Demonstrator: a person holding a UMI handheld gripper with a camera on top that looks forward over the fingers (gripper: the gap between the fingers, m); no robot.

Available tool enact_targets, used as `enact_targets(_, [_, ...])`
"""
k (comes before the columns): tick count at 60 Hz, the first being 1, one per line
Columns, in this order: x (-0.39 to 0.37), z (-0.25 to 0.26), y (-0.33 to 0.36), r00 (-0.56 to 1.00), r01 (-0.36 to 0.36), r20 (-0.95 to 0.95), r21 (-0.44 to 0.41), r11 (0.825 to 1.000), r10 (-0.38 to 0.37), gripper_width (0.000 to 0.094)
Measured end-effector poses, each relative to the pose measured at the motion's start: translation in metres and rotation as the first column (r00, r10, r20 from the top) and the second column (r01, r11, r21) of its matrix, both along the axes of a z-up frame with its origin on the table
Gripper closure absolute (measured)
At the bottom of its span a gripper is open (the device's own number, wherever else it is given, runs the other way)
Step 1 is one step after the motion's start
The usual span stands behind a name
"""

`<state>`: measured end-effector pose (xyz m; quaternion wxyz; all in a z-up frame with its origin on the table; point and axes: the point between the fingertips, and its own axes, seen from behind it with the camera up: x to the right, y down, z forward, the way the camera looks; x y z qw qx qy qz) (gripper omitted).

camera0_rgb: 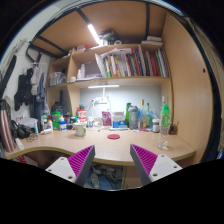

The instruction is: Pour water

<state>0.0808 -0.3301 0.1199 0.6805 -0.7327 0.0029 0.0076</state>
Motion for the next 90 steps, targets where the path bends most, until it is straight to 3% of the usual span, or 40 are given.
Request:
enact_targets(21, [0.019, -0.003, 0.027, 0.999, -0.007, 0.034, -0.011, 1.0, 0.008, 0.015])
enact_targets(29, [0.099, -0.006, 0.057, 0.993, 0.104, 0.061, -0.004, 0.995, -0.103, 0.0149])
enact_targets(35, [0.171, -0.009, 0.089, 0.973, 0.225, 0.046, 0.009, 0.974, -0.225, 0.0147])
enact_targets(40, [0.215, -0.008, 0.119, 0.958, 0.285, 0.01, 0.029, 0.958, -0.286, 0.0148])
enact_targets(47, [0.261, -0.02, 0.161, 0.943, 0.334, 0.002, 0.005, 0.943, -0.334, 0.0147])
enact_targets(56, [0.286, -0.024, 0.212, 0.942, 0.335, 0.017, 0.018, 0.942, -0.336, 0.0152])
enact_targets(58, [0.287, -0.024, 0.222, 0.944, 0.33, 0.014, 0.026, 0.943, -0.331, 0.0163])
enact_targets(62, [0.292, -0.027, 0.233, 0.941, 0.337, 0.018, 0.015, 0.941, -0.337, 0.0445])
enact_targets(65, [0.295, -0.026, 0.234, 0.931, 0.362, 0.027, 0.025, 0.932, -0.363, 0.0455])
enact_targets(73, [0.286, -0.025, 0.235, 0.937, 0.349, 0.012, 0.048, 0.936, -0.35, 0.057])
enact_targets(79, [0.281, -0.019, 0.233, 0.937, 0.348, 0.018, 0.045, 0.936, -0.349, 0.0601])
enact_targets(90, [0.216, 0.064, 0.268, 0.909, 0.301, 0.253, 0.15, 0.942, -0.331, 0.06])
